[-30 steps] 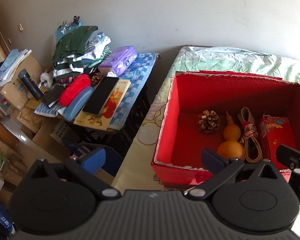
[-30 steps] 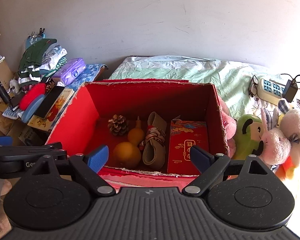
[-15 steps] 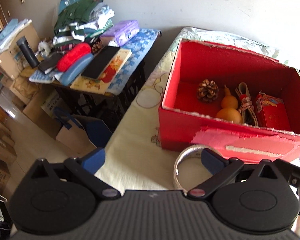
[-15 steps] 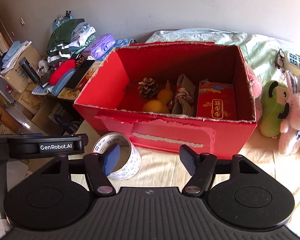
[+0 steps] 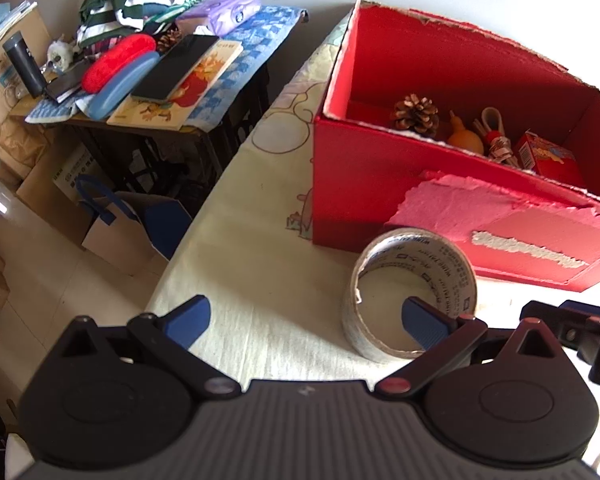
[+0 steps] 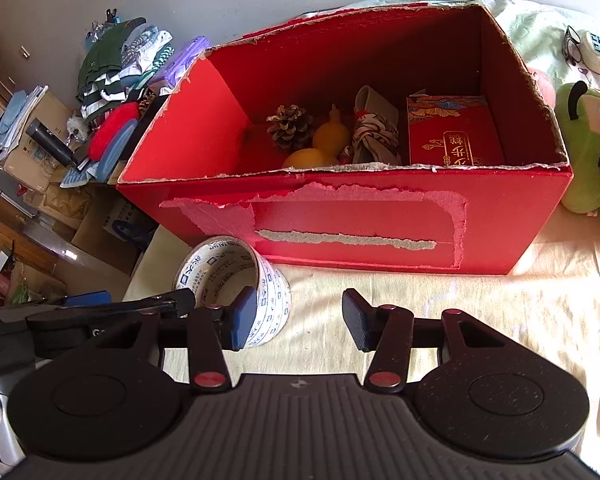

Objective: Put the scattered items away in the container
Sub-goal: 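Move the right gripper down to the clear tape roll's rim, then close the right gripper on the tape roll rim and lift it, then carry the tape roll with the right gripper over the container, then lower the clear tape roll into the red box beside the gourd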

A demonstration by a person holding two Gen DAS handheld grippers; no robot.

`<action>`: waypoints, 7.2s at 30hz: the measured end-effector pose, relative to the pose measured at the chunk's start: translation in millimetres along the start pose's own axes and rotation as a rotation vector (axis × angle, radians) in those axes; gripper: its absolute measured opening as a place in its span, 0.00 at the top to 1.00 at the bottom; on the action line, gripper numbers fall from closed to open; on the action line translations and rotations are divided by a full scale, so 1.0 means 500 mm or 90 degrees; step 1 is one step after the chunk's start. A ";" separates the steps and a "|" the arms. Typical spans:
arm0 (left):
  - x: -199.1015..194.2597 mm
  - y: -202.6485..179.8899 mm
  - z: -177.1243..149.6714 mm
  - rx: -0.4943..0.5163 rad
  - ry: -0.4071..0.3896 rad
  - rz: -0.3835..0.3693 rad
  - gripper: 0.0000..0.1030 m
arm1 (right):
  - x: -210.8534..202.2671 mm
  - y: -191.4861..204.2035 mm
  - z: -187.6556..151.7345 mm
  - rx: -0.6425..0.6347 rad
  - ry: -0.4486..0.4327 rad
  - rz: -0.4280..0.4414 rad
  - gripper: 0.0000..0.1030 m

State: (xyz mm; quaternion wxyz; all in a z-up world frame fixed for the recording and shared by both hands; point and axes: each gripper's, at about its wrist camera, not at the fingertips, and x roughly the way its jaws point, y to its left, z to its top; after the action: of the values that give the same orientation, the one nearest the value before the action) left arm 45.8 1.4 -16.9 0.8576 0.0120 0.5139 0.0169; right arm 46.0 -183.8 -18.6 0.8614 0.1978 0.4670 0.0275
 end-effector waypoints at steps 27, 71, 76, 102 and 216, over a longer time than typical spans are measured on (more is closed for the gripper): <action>0.109 -0.028 0.003 0.067 0.078 -0.050 0.52 | 0.116 0.004 0.027 0.078 0.110 0.017 0.72; -0.152 -0.441 -0.098 0.478 -0.085 -0.139 0.91 | -0.230 -0.249 -0.032 0.155 0.012 -0.038 0.82; -0.216 -0.486 -0.057 0.497 -0.155 -0.151 0.91 | -0.285 -0.254 0.013 0.149 -0.051 -0.041 0.82; -0.104 -0.290 0.260 0.460 -0.160 -0.108 0.90 | -0.067 -0.073 0.270 0.108 -0.006 0.031 0.82; 0.086 -0.183 0.304 0.546 0.107 -0.102 0.69 | 0.225 -0.048 0.304 0.046 0.271 0.135 0.84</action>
State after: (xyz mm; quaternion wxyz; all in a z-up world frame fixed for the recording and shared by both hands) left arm 201.4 -88.9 13.6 0.7289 0.3256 0.5415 -0.2636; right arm 229.9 -227.9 -43.0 0.7281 0.2658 0.6157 0.1420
